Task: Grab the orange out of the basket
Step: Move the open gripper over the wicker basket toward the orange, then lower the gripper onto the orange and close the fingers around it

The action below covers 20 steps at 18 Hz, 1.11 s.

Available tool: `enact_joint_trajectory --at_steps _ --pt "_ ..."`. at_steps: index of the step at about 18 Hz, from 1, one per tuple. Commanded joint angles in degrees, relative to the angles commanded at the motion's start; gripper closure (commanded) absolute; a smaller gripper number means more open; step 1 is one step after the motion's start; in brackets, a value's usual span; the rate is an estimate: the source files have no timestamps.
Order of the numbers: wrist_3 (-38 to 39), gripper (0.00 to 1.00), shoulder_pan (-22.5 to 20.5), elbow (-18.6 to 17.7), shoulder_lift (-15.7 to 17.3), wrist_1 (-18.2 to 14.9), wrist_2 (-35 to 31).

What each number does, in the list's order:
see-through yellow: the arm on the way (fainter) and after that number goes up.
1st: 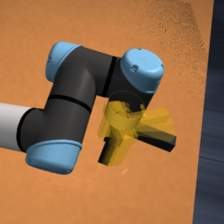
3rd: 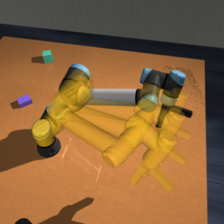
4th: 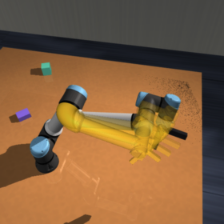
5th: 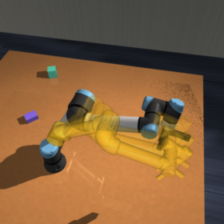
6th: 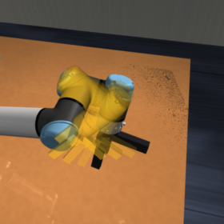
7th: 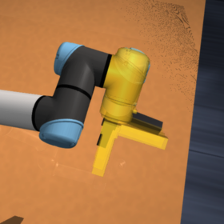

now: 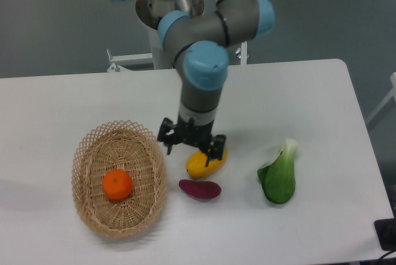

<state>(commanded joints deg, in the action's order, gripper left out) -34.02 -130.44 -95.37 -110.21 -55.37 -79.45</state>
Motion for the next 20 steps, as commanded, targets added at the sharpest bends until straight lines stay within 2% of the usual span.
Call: enact_joint_trajectory --at_steps 3,6,11,16,20 --pt "3.51 0.00 3.42 2.91 -2.72 -0.18 -1.40" --pt "3.61 0.00 6.42 2.73 -3.78 -0.09 -2.72" --pt "3.61 0.00 8.70 1.95 -4.66 0.26 -2.99" --pt "3.52 0.00 14.15 1.77 -8.18 0.26 -9.22" --pt "3.61 0.00 14.77 1.85 -8.79 0.09 -9.05"
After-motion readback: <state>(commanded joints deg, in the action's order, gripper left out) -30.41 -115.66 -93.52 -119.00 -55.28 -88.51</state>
